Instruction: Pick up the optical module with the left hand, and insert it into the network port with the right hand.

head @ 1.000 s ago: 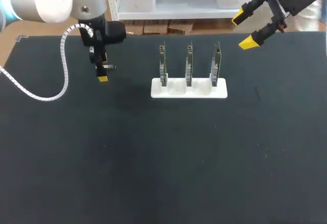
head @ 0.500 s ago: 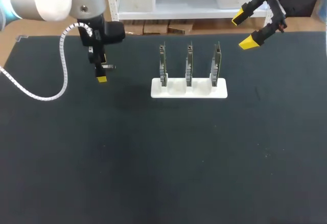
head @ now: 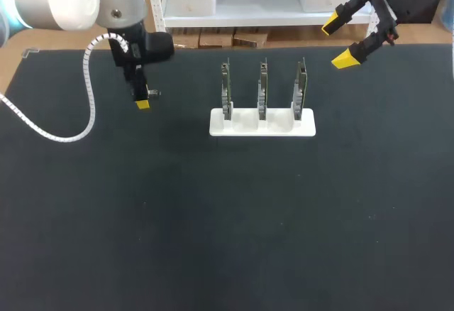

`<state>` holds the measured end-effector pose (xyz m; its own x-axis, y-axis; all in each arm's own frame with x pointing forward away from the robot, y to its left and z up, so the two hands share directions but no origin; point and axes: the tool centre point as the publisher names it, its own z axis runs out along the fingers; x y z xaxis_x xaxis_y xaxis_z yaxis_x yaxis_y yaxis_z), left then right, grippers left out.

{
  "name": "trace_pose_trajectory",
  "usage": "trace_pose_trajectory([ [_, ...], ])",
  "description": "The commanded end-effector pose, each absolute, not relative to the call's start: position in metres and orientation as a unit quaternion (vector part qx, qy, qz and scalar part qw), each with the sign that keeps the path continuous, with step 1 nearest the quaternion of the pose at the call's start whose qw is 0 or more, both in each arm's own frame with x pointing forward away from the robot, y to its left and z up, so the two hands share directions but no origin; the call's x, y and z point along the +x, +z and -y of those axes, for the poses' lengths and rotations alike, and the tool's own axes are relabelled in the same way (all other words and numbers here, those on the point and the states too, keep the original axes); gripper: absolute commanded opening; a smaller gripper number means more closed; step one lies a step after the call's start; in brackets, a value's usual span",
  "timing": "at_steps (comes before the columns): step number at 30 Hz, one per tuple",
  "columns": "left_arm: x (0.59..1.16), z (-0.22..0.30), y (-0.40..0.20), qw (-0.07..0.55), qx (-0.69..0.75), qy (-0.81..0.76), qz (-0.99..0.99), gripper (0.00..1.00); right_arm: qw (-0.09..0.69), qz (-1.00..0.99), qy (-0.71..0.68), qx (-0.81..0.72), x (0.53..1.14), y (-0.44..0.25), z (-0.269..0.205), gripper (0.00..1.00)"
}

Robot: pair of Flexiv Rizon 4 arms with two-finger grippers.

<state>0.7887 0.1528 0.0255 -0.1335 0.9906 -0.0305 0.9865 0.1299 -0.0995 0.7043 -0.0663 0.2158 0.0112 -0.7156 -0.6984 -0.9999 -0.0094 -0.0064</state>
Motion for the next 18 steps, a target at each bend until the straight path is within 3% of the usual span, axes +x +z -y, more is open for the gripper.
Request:
trace_pose_trajectory([
  [1, 0.792, -0.152, 0.025, 0.026, -0.661, 0.052, 0.749, 0.17, 0.268, -0.651, 0.265, -0.658, 0.704, 0.216, 0.066, 1.0],
  [3, 0.791, -0.152, 0.025, 0.027, -0.662, 0.053, 0.747, 0.01, 0.268, -0.651, 0.265, -0.658, 0.704, 0.216, 0.066, 1.0],
  [11, 0.791, -0.152, 0.035, 0.022, -0.666, 0.041, 0.745, 0.0, 0.268, -0.651, 0.265, -0.658, 0.704, 0.216, 0.066, 1.0],
  [12, 0.792, -0.152, 0.035, 0.022, -0.665, 0.039, 0.745, 0.26, 0.268, -0.651, 0.265, -0.658, 0.704, 0.216, 0.066, 1.0],
  [13, 0.793, -0.152, 0.036, 0.021, -0.664, 0.041, 0.746, 0.66, 0.268, -0.651, 0.265, -0.658, 0.704, 0.216, 0.066, 1.0],
  [14, 0.794, -0.151, 0.036, 0.024, -0.663, 0.038, 0.747, 1.0, 0.268, -0.651, 0.265, -0.658, 0.704, 0.216, 0.066, 1.0],
  [18, 0.803, -0.153, 0.035, 0.025, -0.657, 0.035, 0.753, 1.0, 0.268, -0.651, 0.265, -0.658, 0.704, 0.216, 0.066, 1.0],
])
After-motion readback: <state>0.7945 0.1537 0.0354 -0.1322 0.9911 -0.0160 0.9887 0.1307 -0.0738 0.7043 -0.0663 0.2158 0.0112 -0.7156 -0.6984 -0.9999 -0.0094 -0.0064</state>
